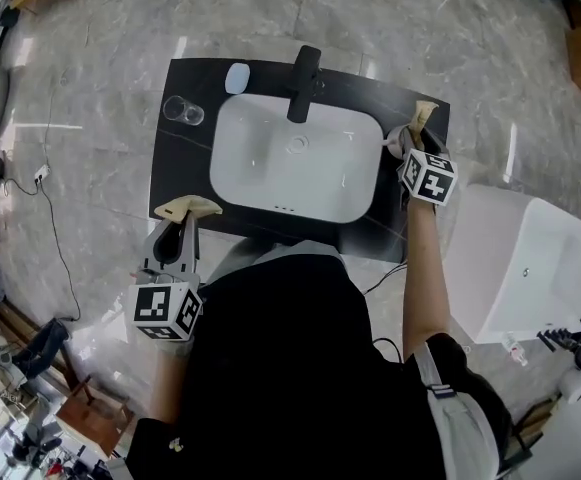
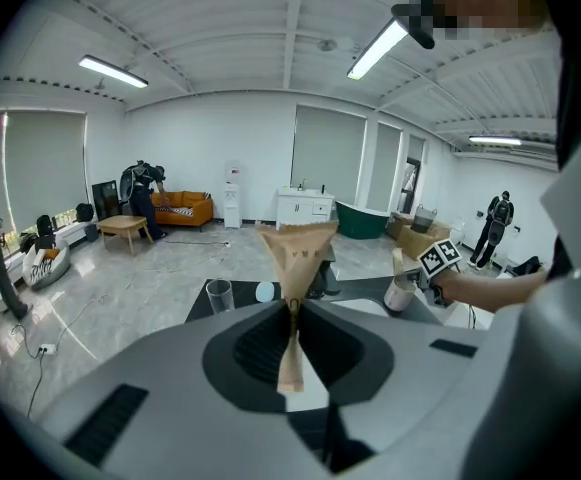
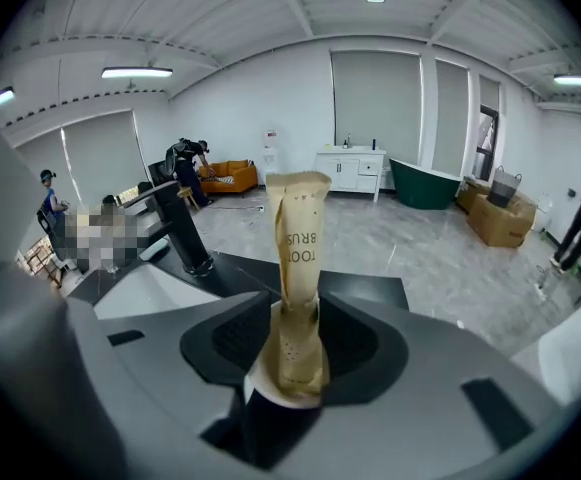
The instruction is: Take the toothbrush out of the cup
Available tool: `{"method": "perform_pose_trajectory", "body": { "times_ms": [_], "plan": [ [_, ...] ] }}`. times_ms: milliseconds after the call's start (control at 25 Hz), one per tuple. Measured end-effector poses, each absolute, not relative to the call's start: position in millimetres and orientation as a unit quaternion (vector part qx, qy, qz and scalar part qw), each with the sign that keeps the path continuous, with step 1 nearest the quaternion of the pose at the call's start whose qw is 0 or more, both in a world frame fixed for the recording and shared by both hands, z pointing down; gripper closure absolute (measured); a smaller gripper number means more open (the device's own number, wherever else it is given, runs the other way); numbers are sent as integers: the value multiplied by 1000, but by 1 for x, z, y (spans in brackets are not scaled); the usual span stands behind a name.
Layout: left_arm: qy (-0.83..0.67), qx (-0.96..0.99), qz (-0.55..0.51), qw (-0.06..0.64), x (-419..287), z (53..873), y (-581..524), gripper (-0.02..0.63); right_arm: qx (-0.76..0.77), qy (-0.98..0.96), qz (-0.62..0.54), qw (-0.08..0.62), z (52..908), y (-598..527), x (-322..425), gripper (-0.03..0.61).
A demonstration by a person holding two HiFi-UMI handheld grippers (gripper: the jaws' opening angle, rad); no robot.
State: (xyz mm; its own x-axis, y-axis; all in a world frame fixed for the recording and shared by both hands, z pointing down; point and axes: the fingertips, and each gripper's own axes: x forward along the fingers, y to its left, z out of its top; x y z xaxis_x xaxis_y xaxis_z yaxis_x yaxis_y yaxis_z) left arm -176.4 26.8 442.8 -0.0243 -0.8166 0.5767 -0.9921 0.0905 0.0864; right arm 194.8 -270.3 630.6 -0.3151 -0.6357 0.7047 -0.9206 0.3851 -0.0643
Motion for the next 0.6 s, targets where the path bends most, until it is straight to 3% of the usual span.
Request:
{"method": "perform_pose_trajectory", "body": {
  "times_ms": [80,280,600],
  "plan": [
    [-698,648,173,253,-177,443,29,571,505,-770,234,310,635,-271,196,460],
    [-701,645,169,253,-178,444,31,571,508,-768,228,316,637,-272,199,513],
    [-696,653,161,253,-174,445,34,571,508,-783,201,299,615,-269,201,532]
  ]
}}
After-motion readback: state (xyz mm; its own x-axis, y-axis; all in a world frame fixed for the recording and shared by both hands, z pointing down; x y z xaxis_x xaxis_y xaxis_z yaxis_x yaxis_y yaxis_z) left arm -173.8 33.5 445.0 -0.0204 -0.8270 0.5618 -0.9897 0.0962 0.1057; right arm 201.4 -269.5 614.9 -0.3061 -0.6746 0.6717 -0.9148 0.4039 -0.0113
